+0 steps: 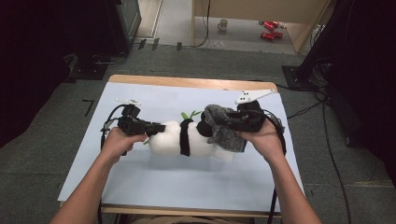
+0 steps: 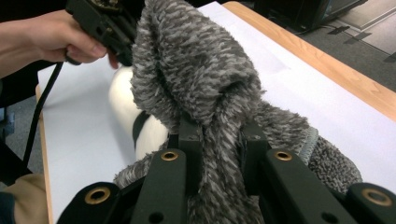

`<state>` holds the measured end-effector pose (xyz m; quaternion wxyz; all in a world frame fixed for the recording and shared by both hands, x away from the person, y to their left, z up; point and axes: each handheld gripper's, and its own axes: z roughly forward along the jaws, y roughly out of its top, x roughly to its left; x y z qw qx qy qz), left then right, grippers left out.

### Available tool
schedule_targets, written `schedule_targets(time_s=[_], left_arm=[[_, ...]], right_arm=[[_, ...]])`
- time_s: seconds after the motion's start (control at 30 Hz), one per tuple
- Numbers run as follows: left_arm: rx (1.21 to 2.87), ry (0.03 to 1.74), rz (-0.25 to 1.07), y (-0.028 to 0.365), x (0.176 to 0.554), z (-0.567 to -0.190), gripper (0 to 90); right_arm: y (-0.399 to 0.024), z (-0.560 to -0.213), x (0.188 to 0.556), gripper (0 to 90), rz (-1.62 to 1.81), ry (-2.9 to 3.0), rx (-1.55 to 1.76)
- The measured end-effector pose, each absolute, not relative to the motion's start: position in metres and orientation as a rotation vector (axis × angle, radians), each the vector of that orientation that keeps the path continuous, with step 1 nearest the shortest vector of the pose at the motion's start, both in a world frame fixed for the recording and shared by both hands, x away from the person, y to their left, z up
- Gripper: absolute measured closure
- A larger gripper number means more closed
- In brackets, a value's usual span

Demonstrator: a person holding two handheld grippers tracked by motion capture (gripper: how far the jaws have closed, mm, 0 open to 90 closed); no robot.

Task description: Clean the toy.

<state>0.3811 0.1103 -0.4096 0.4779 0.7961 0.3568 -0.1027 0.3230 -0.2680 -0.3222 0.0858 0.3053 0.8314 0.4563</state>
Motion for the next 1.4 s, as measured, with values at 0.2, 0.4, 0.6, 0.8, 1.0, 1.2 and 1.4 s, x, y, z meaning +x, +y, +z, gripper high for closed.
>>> schedule_targets(time_s=[0.2, 0.4, 0.6, 0.8, 1.0, 1.2, 1.4], left_arm=[[1.962, 0.795, -0.105, 0.109, 0.377, -0.409, 65.0], [1.953, 0.74, 0.0, 0.11, 0.373, -0.407, 50.0], [1.956, 0.647, 0.089, 0.109, 0.364, -0.402, 65.4], [1.971, 0.542, 0.169, 0.107, 0.357, -0.401, 77.2], [1.975, 0.515, 0.035, 0.112, 0.361, -0.402, 89.0], [1.992, 0.548, 0.012, 0.111, 0.365, -0.403, 81.6], [2.011, 0.518, -0.09, 0.11, 0.368, -0.401, 62.6]], right_arm=[[-0.267, -0.327, 0.323, 77.5, 1.354, 2.488, 0.908], [-0.265, -0.329, 0.323, 77.4, 1.352, 2.491, 0.903], [-0.264, -0.331, 0.323, 77.4, 1.347, 2.493, 0.909], [-0.263, -0.332, 0.323, 77.4, 1.341, 2.495, 0.91], [-0.264, -0.333, 0.323, 77.3, 1.341, 2.497, 0.909], [-0.263, -0.333, 0.323, 77.3, 1.351, 2.501, 0.907], [-0.263, -0.334, 0.322, 77.3, 1.346, 2.506, 0.908]])
